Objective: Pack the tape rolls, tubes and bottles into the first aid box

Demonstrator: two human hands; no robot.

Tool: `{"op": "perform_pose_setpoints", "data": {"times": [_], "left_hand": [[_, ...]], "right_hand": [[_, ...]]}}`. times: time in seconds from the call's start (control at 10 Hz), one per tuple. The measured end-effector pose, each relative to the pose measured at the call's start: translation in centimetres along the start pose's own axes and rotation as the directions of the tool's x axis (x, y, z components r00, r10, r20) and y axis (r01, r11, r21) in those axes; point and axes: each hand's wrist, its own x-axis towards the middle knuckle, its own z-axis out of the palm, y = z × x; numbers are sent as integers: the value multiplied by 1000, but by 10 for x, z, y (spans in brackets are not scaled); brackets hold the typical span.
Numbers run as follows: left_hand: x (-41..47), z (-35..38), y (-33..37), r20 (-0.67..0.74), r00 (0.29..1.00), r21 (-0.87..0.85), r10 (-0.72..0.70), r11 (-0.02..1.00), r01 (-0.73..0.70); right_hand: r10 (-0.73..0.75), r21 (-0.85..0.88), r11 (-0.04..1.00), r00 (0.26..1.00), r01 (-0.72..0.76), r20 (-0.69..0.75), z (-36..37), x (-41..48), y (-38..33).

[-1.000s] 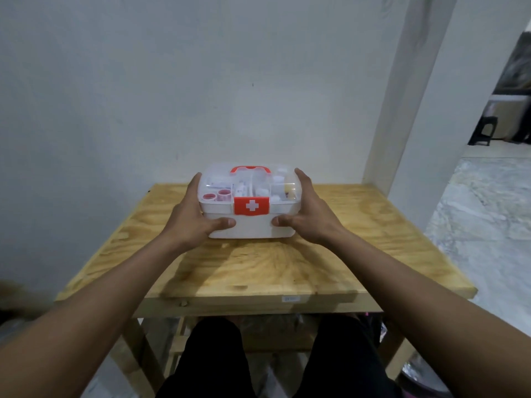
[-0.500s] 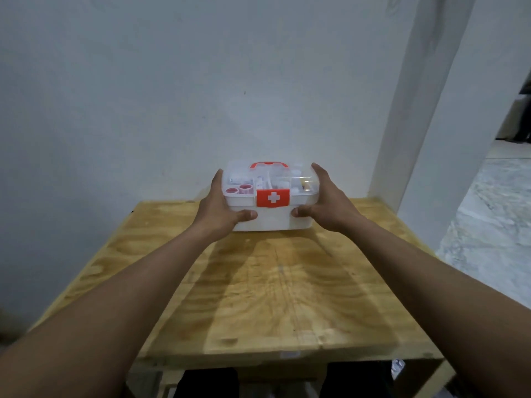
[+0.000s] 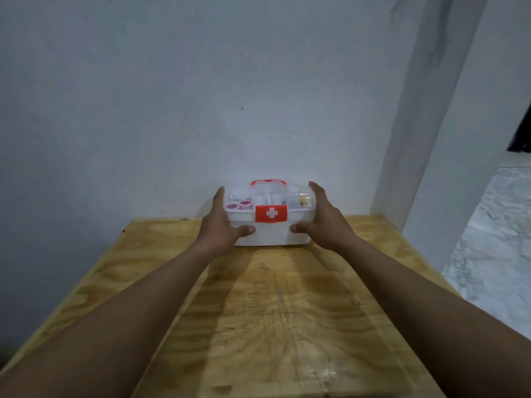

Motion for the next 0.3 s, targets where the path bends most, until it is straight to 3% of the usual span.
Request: {"op": "perform_pose_setpoints", "data": {"times": [0.2,0.3], "left_hand": [[-13,1,9,16,1000,15,2,1000,-3],[-33,-6,21,-32,998,38,-49,998,51]], "right_hand": [[37,-137,990,999,-32,34,-10,-7,-10],[-38,-33,999,985,33,-171,-42,-17,-21]]}}
